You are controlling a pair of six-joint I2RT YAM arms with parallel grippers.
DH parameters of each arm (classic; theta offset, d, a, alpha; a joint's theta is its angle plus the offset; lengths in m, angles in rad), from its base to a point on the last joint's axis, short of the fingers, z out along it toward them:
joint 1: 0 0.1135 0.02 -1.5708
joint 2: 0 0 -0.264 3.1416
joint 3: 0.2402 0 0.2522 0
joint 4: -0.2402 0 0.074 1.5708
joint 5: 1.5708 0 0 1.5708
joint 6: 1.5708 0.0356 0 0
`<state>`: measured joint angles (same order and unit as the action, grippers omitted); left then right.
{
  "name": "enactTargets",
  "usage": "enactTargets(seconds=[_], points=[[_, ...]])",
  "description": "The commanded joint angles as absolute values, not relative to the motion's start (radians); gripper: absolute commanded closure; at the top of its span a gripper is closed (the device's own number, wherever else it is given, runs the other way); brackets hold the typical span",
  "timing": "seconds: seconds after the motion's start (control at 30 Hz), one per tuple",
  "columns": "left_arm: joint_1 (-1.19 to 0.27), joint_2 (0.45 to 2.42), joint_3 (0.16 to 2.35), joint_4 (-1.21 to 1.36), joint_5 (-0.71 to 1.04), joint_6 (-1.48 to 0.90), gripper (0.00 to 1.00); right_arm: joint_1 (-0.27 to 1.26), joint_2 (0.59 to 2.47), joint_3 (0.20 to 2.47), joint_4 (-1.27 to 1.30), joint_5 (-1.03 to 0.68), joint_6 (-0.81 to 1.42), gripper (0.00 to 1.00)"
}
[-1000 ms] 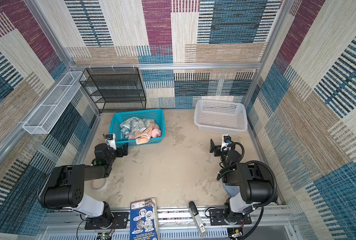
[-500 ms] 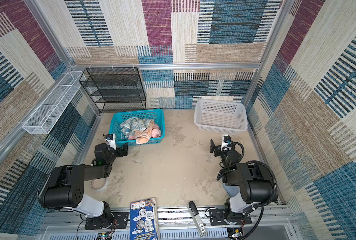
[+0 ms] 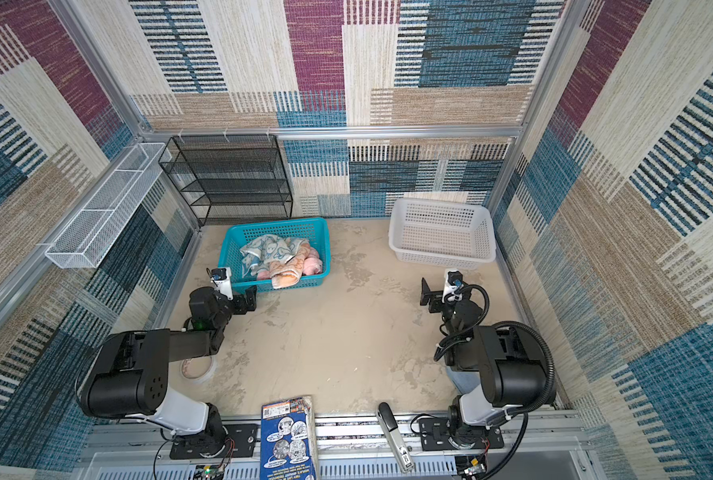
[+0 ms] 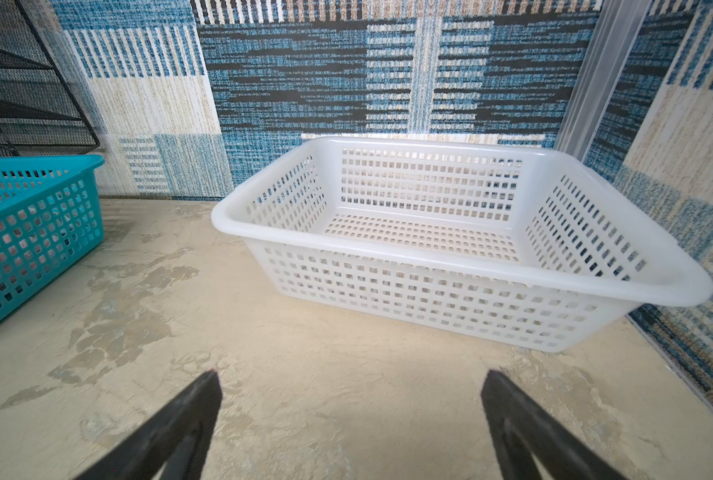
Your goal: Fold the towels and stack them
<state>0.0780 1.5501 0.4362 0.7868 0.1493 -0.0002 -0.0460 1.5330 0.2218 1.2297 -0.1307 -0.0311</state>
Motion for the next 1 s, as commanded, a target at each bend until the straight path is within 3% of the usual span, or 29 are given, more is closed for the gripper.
enactTargets(seconds=[0.0, 0.2, 0.37, 0.43, 0.6, 0.97], points=[[0.078, 1.544, 0.433, 0.812, 0.182, 0.012, 0.01, -0.046, 1.531, 0.226, 1.251, -0.131, -0.023, 0.0], [0.078, 1.438, 0.326, 0.923, 0.142, 0.001, 0.01, -0.046, 1.526, 0.225, 1.248, -0.131, -0.023, 0.0], [0.076, 1.323, 0.287, 0.897, 0.085, -0.018, 0.01, -0.046, 1.437, 0.293, 1.046, -0.13, -0.018, 0.0], [0.073, 1.258, 0.289, 0.83, 0.072, -0.026, 0.01, -0.046, 1.392, 0.335, 0.911, -0.135, -0.016, 0.0], [0.063, 1.131, 0.353, 0.564, 0.04, -0.064, 0.01, -0.046, 1.307, 0.303, 0.887, -0.141, 0.007, 0.0], [-0.004, 1.013, 0.479, 0.23, 0.032, -0.296, 0.01, -0.029, 1.125, 0.412, 0.541, -0.211, 0.157, 0.0]])
